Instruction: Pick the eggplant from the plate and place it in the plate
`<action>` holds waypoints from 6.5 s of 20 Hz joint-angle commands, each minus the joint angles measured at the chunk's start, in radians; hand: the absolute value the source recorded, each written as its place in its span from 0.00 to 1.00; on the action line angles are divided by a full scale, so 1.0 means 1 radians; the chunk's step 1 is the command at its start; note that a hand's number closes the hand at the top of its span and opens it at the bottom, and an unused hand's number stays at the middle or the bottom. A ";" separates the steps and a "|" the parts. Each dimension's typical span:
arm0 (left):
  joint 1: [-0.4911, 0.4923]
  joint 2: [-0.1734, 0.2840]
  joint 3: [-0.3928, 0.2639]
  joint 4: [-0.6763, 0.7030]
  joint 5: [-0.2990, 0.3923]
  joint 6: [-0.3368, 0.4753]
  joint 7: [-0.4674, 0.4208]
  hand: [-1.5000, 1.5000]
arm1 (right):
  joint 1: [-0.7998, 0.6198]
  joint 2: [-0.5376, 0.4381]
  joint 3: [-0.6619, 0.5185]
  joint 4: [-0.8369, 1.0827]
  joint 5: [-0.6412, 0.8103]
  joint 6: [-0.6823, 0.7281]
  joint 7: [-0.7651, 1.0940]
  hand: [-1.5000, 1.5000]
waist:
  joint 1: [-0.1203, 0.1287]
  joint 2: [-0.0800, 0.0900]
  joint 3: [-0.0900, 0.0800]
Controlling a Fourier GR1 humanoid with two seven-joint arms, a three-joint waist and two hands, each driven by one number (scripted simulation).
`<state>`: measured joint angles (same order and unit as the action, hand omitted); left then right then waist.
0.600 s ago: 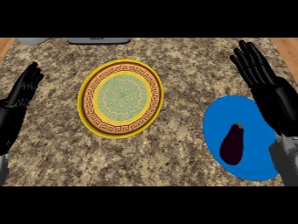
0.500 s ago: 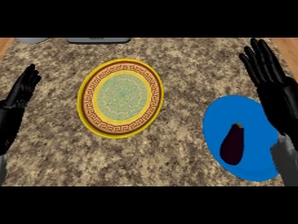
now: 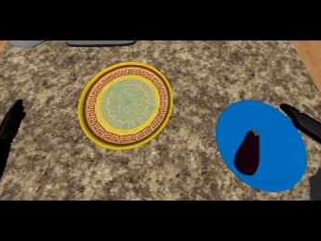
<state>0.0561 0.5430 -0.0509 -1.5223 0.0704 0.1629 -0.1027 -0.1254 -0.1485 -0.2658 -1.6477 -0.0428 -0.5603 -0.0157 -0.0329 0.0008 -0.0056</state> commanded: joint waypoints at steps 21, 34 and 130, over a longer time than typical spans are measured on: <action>0.033 -0.072 -0.030 0.056 -0.065 0.028 -0.039 0.50 | 0.380 -0.003 0.389 -0.381 0.746 -0.014 0.906 0.00 | 0.037 0.004 -0.003; 0.056 -0.071 0.000 0.040 -0.071 0.003 -0.043 0.50 | 0.164 -0.074 0.333 -0.395 0.613 0.446 1.313 0.00 | 0.041 -0.001 0.004; 0.028 -0.239 0.161 -0.041 -0.256 -0.212 0.011 0.50 | -0.915 0.148 0.717 0.616 0.696 0.344 0.687 1.00 | 0.084 0.006 0.005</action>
<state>0.0580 0.2964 0.1139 -1.5181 -0.1952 -0.0227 -0.1061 -0.9422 -0.0074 0.4210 -1.2065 0.7366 -0.1574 0.6662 0.0371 0.0055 -0.0007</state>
